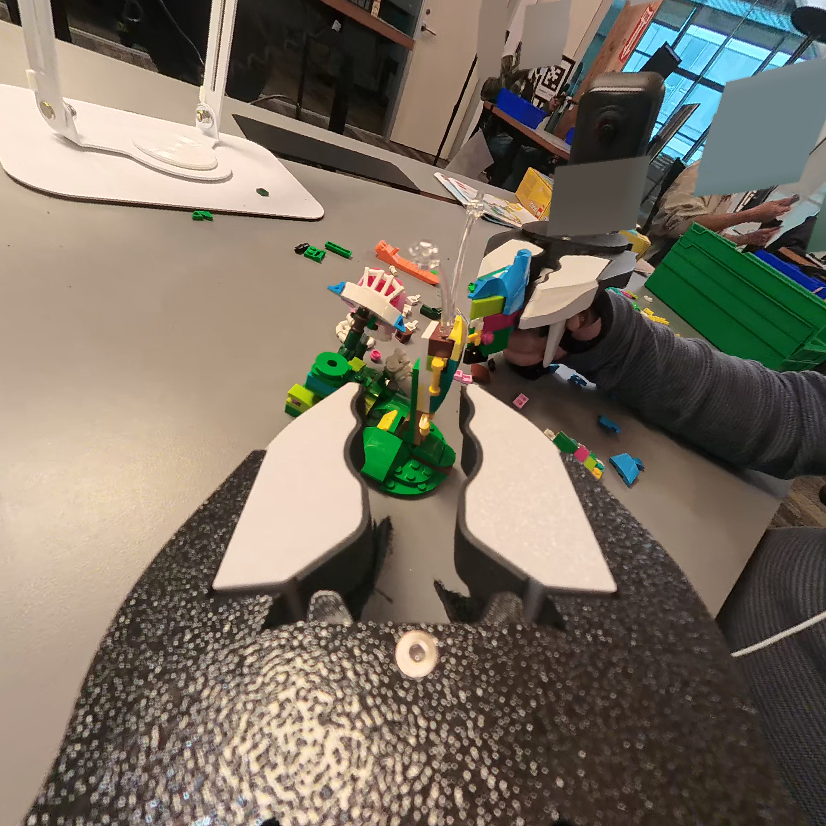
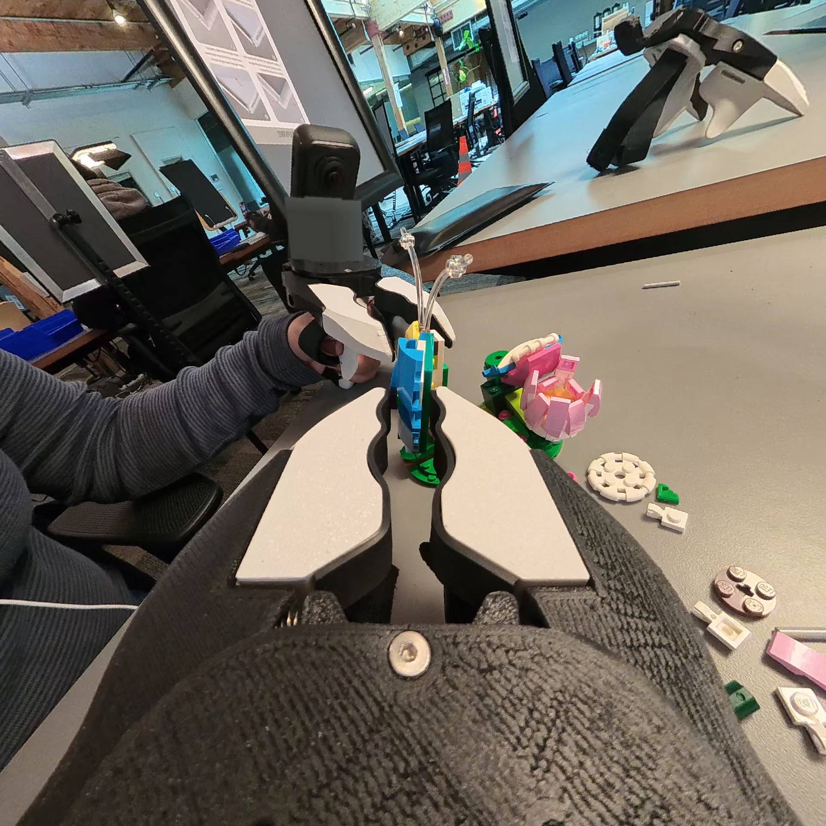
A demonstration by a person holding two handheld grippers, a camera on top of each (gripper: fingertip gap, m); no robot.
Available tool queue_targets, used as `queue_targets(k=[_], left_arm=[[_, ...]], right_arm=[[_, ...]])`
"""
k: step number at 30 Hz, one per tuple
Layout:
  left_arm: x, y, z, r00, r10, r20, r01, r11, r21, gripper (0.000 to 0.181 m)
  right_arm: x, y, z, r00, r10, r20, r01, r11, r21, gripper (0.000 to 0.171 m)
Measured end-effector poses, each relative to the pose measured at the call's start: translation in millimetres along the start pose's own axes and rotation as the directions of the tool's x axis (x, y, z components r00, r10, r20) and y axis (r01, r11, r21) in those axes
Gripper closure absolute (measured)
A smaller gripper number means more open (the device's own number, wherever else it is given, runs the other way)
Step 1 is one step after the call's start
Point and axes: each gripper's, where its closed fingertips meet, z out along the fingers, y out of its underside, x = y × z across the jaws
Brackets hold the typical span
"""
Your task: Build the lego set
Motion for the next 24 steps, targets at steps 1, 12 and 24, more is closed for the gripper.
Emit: queue_targets(k=[1,12,24], left_arm=[[-0.2,-0.1,0.0,1.000,-0.001,0.000,0.001,1.000,0.000,0.142],[-0.4,-0.3,-0.5,1.000,-0.008,-0.003,0.008,1.000,0.003,0.143],[-0.8,-0.3,-0.7,1.000,-0.012,-0.003,0.012,1.000,0.003,0.144]], right_arm=[[0.0,0.1,0.0,1.000,0.000,0.000,0.000,1.000,0.000,0.157],[0.1,0.1,0.0,1.000,0.002,0.001,-0.002,1.000,-0.001,0.157],[2.2,-1.3,-1.2,1.000,0.009,-0.011,-0.009,1.000,0.012,0.157]])
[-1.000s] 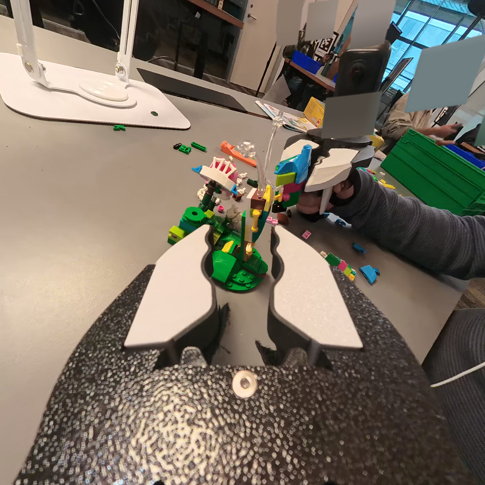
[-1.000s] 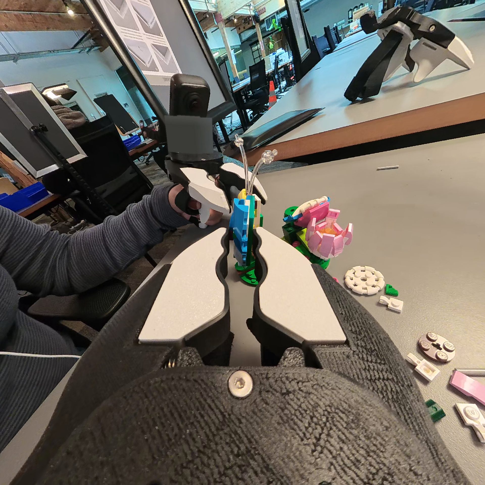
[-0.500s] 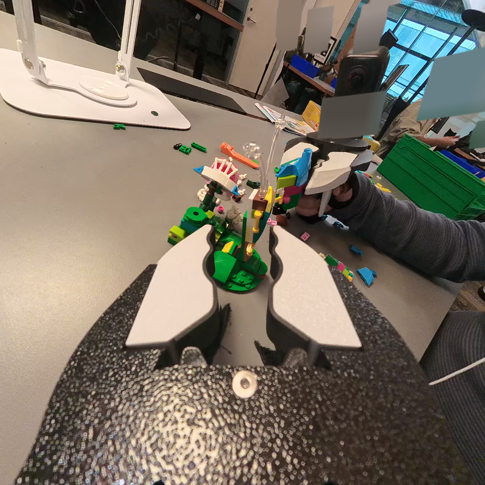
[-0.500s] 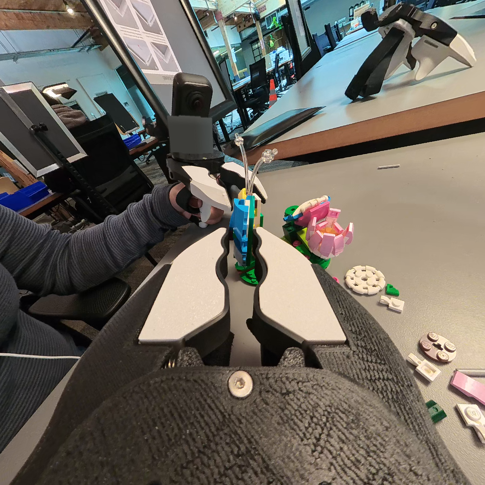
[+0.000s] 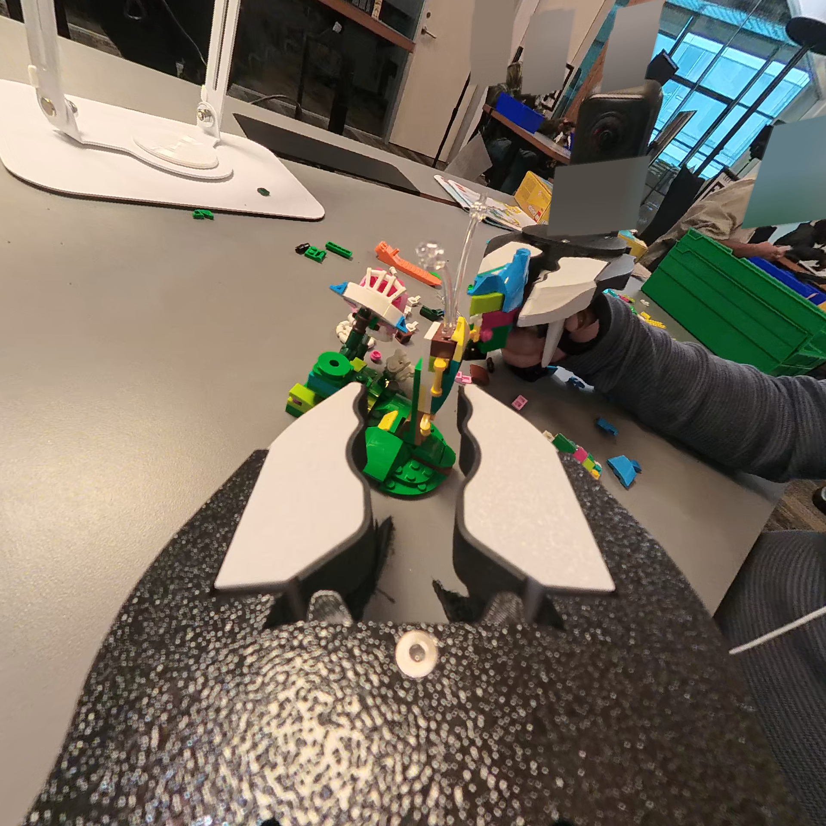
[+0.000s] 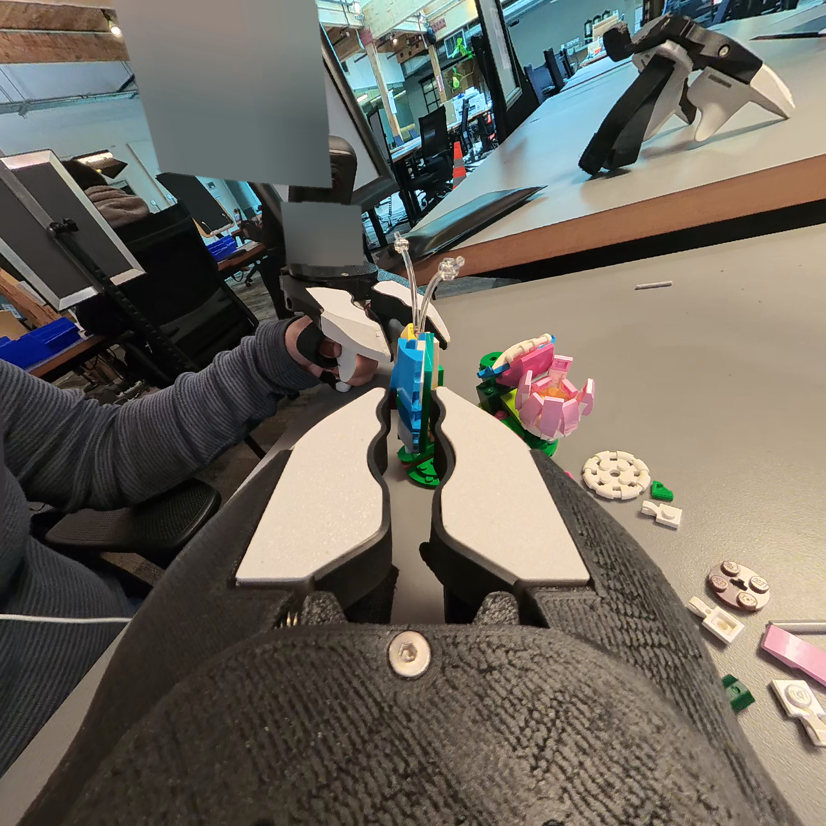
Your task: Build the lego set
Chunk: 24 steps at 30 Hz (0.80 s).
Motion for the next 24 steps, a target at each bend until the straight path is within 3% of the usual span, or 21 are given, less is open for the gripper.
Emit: queue_targets(k=[24], left_arm=[[17.6,1.4,19.5,0.996,0.084,-0.032,-0.085,0.996,-0.021,0.148]], right_arm=[[2.9,2.2,7.2,1.000,-0.024,0.018,0.025,0.999,-0.046,0.158]])
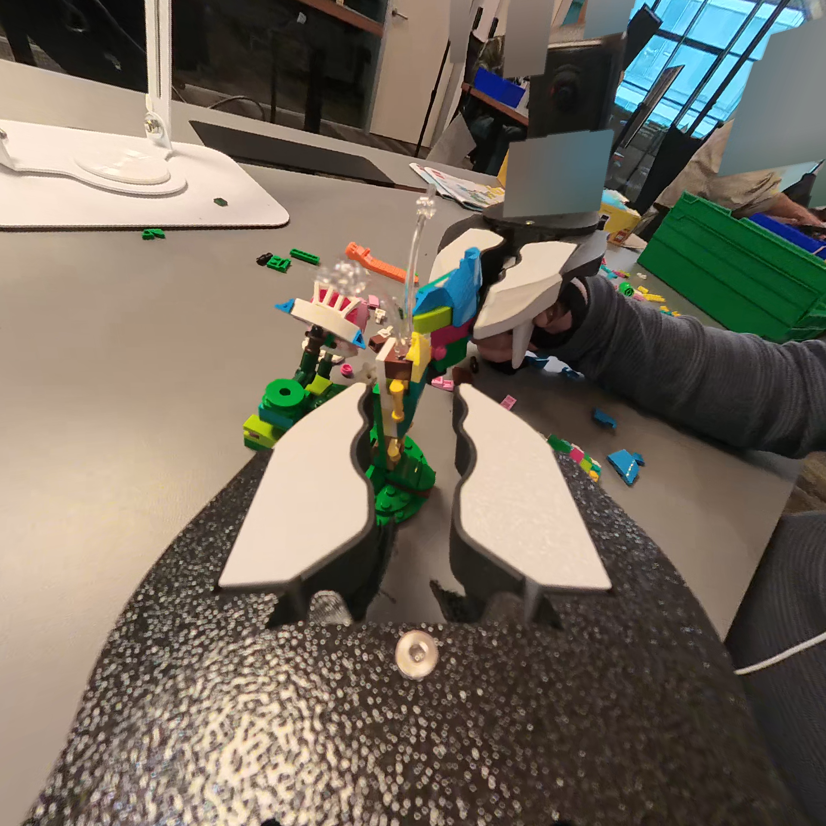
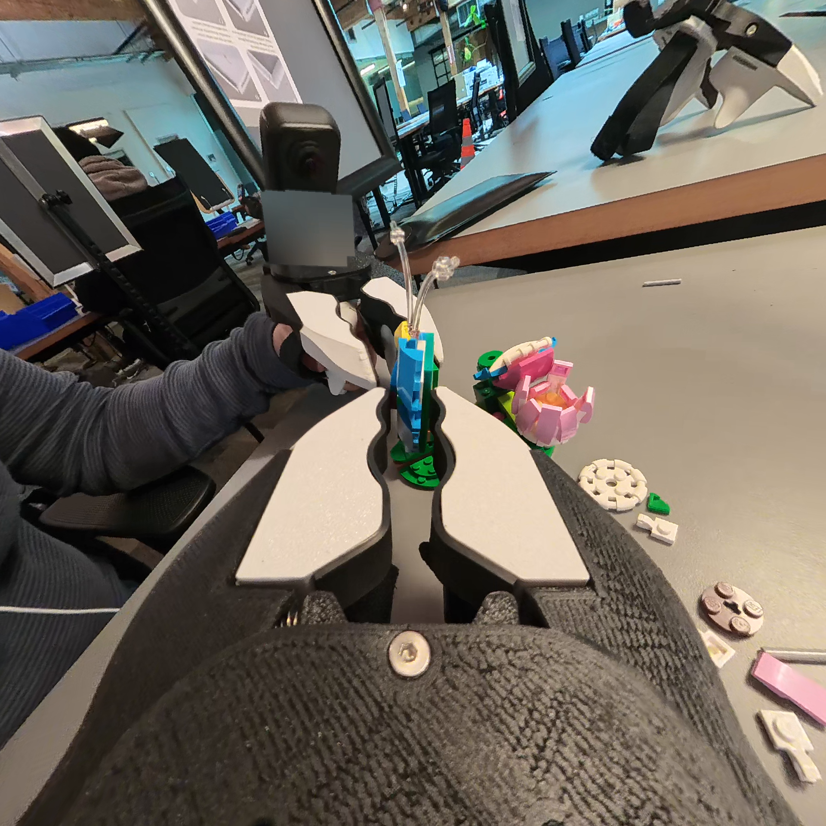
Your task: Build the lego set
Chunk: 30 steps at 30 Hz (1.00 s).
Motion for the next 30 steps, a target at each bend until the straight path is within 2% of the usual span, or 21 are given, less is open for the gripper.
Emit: queue_targets(k=[5,14,30], left_arm=[[-1.5,-0.2,-0.6,1.000,-0.028,-0.009,0.028,1.000,0.002,0.161],[1.1,1.0,0.5,0.999,-0.027,-0.030,0.027,1.000,-0.009,0.162],[1.2,1.3,0.6,0.998,-0.038,-0.040,0.038,0.999,-0.012,0.162]], right_arm=[[0.2,0.3,1.9,1.000,0.002,0.018,-0.002,1.000,-0.010,0.157],[-7.0,-0.2,-2.5,0.994,0.011,0.105,-0.009,1.000,-0.011,0.157],[-3.7,1.1,-0.7,0.993,0.025,0.116,-0.022,0.999,-0.033,0.157]])
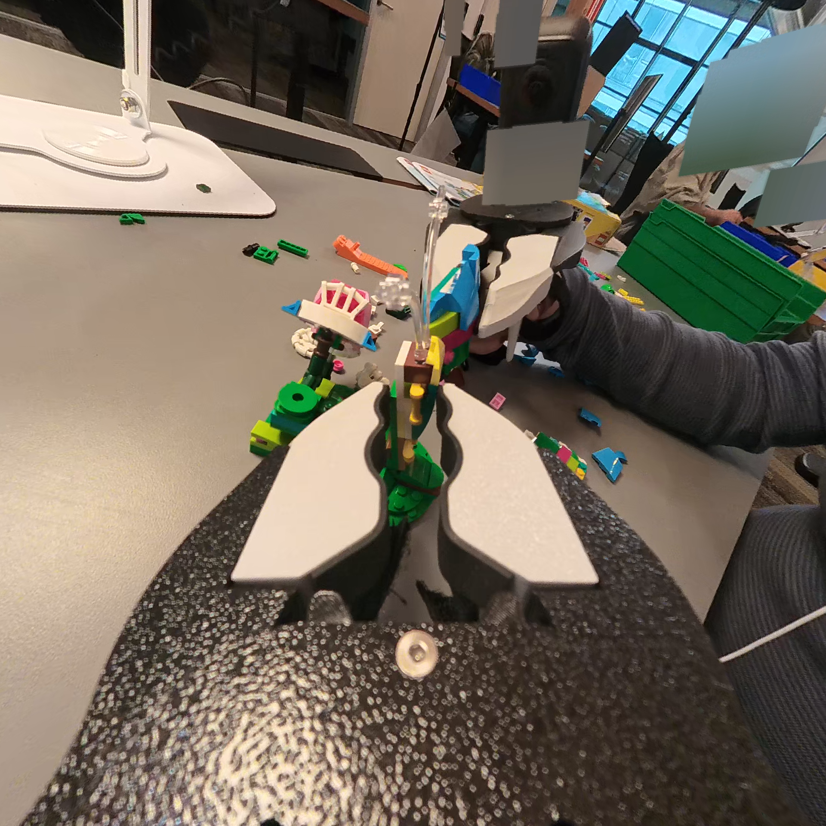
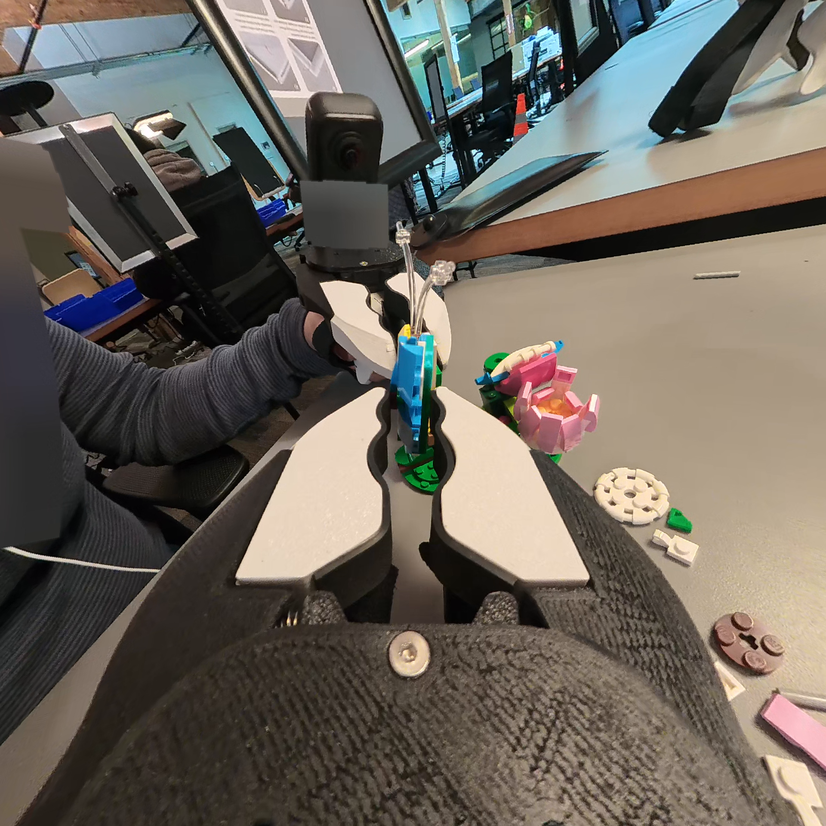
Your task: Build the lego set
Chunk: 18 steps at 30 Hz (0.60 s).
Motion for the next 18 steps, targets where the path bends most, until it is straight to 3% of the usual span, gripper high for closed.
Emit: queue_targets(k=[18], left_arm=[[0.4,-0.1,0.0,1.000,-0.012,-0.015,0.012,1.000,-0.002,0.162]], right_arm=[[0.6,3.2,3.4,1.000,-0.015,0.010,0.016,0.999,-0.038,0.157]])
